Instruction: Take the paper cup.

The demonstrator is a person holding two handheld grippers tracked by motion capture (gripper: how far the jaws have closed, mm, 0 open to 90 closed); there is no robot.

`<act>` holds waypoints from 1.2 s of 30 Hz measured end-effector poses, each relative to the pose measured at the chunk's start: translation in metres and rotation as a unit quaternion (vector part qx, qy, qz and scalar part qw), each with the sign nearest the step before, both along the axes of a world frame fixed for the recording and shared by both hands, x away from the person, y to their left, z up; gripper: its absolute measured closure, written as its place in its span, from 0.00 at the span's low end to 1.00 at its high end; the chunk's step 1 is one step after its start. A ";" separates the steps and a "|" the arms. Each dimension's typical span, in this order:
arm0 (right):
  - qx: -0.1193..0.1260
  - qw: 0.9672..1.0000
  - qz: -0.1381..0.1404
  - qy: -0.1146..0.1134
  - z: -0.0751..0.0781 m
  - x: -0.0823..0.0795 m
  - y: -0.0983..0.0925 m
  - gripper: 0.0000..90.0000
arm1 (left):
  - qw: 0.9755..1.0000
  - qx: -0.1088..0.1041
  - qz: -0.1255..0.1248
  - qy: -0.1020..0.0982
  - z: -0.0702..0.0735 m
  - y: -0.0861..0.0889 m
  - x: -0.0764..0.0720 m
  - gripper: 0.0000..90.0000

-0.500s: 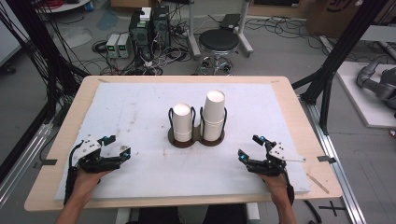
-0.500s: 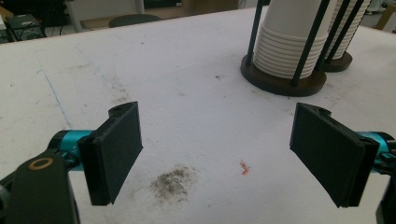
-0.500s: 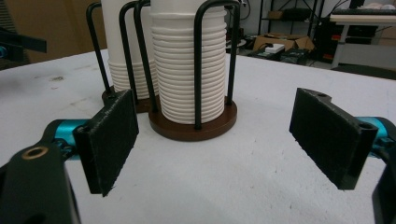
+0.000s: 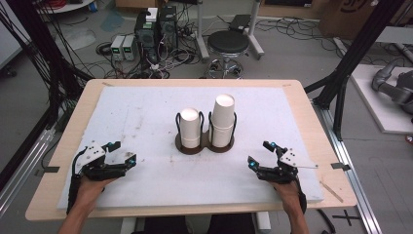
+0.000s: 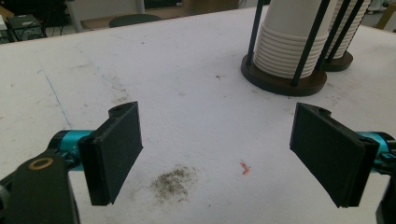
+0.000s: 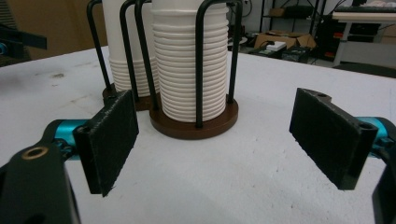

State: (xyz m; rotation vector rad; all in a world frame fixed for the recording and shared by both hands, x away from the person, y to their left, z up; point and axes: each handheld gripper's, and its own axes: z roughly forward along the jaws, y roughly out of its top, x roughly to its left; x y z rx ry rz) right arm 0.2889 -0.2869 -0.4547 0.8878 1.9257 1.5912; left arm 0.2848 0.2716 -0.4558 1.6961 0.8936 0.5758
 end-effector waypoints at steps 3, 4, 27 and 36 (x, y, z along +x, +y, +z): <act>-0.001 1.000 0.002 -0.001 0.000 0.000 0.000 0.18 | 1.000 0.001 0.000 0.001 0.000 0.000 0.000 0.19; -0.001 1.000 0.002 -0.001 0.000 0.000 0.000 0.18 | 1.000 0.001 0.000 0.001 0.000 0.000 0.000 0.19; -0.010 1.000 0.013 0.004 0.027 0.005 0.006 0.18 | 1.000 -0.005 -0.001 -0.004 0.000 0.001 -0.001 0.18; -0.035 0.997 0.049 0.047 0.068 0.010 0.009 0.18 | 1.000 -0.008 0.004 -0.002 0.000 0.001 0.000 0.19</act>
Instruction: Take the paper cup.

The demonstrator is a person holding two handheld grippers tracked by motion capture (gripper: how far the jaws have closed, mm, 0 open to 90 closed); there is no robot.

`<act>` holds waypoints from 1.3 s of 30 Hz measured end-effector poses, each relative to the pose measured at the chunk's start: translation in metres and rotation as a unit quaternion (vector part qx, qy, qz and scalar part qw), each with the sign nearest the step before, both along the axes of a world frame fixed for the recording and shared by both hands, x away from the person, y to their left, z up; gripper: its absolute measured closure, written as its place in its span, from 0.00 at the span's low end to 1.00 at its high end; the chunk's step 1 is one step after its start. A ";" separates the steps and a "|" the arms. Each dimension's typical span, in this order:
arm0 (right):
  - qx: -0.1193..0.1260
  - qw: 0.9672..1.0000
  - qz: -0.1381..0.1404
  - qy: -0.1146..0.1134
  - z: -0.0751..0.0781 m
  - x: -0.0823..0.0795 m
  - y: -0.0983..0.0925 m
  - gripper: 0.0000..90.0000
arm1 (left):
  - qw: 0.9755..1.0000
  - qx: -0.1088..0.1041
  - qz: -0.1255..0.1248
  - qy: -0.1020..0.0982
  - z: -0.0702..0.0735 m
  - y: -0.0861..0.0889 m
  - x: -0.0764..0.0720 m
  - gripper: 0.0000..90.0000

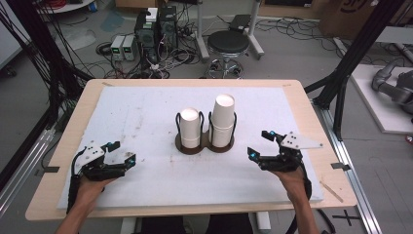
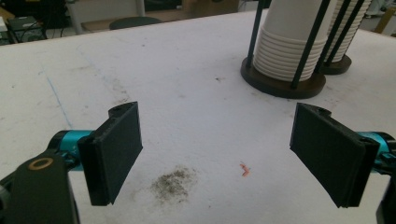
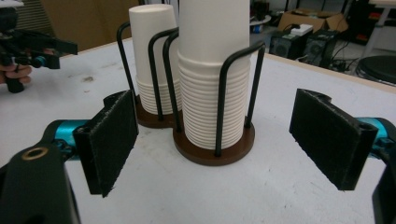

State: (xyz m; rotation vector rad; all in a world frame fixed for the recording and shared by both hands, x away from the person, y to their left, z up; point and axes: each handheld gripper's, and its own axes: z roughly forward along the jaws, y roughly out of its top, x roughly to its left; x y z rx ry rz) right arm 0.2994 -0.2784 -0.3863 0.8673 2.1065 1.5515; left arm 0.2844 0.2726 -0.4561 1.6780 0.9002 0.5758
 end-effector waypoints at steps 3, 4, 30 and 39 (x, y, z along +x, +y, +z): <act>-0.006 1.000 0.002 0.004 0.011 0.002 0.000 0.18 | 1.000 -0.003 0.000 0.001 0.000 0.001 0.000 0.18; -0.011 1.000 0.006 0.005 0.022 0.004 0.000 0.18 | 1.000 -0.003 0.001 0.000 0.000 0.001 0.000 0.18; -0.172 0.981 0.061 0.059 0.149 0.060 0.041 0.18 | 1.000 0.005 0.000 0.000 0.000 -0.001 0.000 0.18; -0.219 0.970 0.075 0.076 0.171 0.080 0.057 0.18 | 1.000 0.008 -0.003 0.001 0.000 -0.001 0.000 0.18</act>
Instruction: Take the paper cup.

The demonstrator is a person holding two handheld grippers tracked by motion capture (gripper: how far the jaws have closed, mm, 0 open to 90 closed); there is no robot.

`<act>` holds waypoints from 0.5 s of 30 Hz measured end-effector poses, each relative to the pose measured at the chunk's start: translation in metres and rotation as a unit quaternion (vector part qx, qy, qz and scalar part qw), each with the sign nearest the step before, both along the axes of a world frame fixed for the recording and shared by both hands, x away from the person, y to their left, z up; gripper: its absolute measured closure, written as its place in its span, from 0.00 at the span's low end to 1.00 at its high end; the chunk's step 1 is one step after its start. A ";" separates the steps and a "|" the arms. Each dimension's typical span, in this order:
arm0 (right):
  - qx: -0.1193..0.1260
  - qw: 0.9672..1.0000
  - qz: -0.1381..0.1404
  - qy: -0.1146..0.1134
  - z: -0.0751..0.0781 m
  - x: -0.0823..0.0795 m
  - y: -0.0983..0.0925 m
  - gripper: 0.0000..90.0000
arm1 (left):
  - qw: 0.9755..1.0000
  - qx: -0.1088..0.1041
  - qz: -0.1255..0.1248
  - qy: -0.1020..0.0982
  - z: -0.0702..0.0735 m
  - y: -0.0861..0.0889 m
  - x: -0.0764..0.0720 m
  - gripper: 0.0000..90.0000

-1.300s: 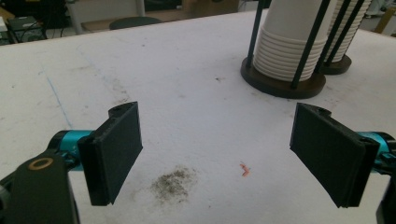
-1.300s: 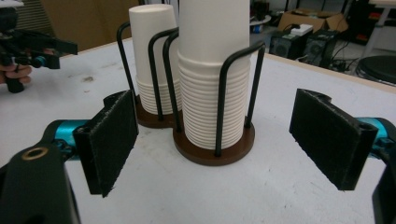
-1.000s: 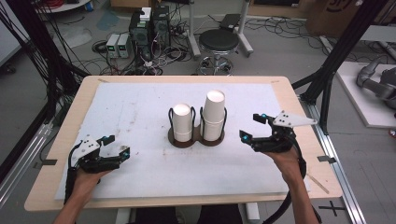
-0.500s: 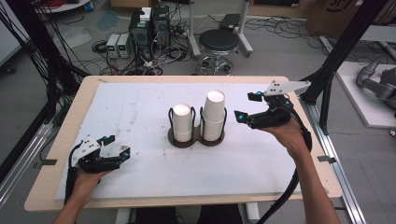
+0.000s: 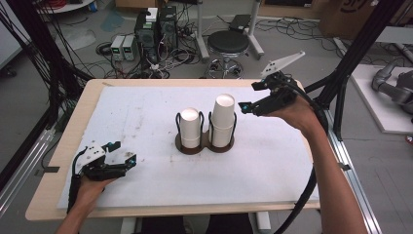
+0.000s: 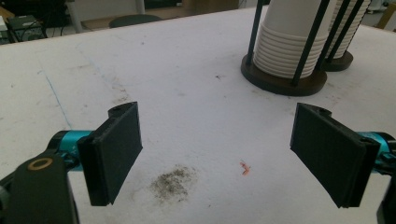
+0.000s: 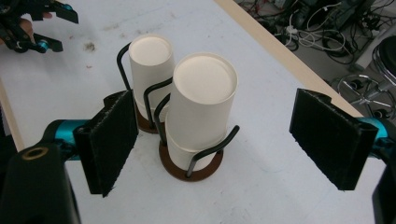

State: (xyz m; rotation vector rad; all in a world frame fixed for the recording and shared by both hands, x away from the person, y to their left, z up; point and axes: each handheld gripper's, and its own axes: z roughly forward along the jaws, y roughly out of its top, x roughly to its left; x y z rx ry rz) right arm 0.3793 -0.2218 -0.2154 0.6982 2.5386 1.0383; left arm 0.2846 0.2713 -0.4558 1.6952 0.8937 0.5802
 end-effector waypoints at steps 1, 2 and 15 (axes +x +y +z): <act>0.000 1.000 0.000 0.000 0.000 0.000 0.000 0.18 | 1.000 0.001 0.000 0.000 0.000 0.000 0.000 0.18; -0.004 1.000 0.000 0.003 0.002 0.002 0.002 0.18 | 1.000 0.000 0.000 0.000 0.000 0.000 0.000 0.18; -0.089 0.995 -0.002 0.035 0.014 0.026 0.030 0.18 | 1.000 -0.002 -0.002 0.002 0.000 0.000 0.000 0.18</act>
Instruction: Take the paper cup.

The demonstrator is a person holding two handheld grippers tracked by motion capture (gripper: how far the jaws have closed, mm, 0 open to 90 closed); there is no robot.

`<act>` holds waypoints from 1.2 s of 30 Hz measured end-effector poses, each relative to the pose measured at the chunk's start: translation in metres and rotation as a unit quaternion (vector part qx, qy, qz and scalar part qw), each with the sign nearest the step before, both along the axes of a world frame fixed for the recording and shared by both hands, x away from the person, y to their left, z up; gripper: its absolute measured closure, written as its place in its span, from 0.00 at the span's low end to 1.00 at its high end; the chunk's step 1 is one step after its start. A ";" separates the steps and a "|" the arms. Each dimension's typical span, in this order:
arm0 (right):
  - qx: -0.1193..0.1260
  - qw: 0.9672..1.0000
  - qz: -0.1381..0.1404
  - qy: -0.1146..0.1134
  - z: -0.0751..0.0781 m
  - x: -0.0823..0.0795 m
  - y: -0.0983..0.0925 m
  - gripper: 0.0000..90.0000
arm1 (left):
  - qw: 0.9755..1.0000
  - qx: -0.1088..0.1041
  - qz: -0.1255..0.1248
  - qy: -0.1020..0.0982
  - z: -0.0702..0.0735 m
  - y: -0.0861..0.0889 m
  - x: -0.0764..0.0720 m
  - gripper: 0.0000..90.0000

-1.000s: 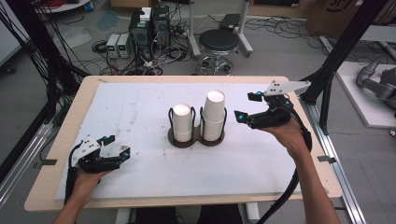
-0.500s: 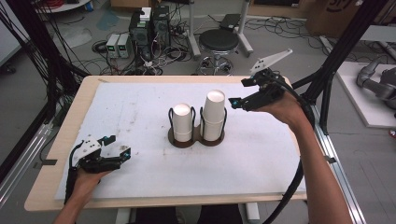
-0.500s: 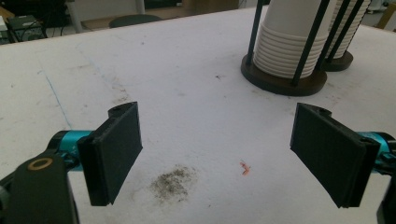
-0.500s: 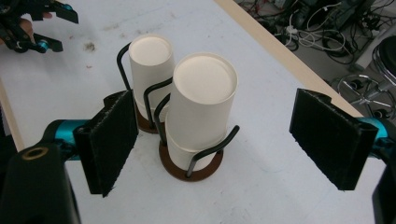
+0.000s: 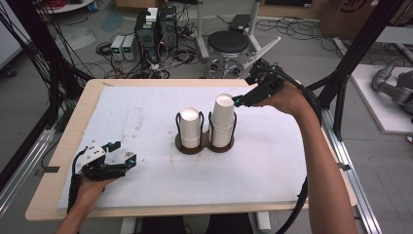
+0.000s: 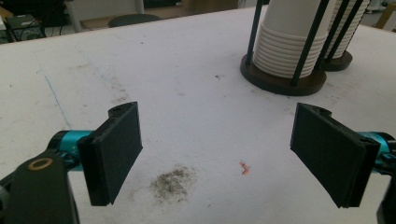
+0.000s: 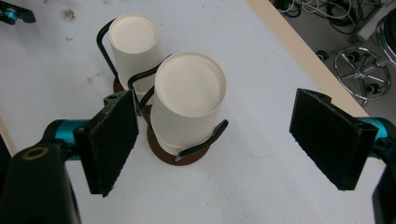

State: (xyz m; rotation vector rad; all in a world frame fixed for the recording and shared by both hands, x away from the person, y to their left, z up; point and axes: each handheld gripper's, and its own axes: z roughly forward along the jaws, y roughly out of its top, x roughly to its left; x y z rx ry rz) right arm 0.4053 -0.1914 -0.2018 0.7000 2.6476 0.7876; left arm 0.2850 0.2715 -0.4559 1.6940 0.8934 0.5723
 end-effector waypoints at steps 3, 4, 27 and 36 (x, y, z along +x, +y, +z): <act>-0.021 1.000 0.002 0.011 -0.001 0.005 0.009 0.18 | 1.000 -0.002 -0.001 0.001 0.000 0.001 0.000 0.18; -0.023 1.000 0.003 0.011 -0.001 0.007 0.010 0.18 | 1.000 -0.003 -0.002 0.000 0.000 0.001 0.000 0.18; -0.084 0.995 0.017 0.055 -0.032 0.027 0.045 0.18 | 1.000 -0.002 -0.003 0.001 0.000 0.001 0.000 0.18; -0.090 0.993 0.012 0.076 -0.042 0.032 0.047 0.18 | 1.000 0.001 -0.003 0.000 0.000 0.000 0.000 0.18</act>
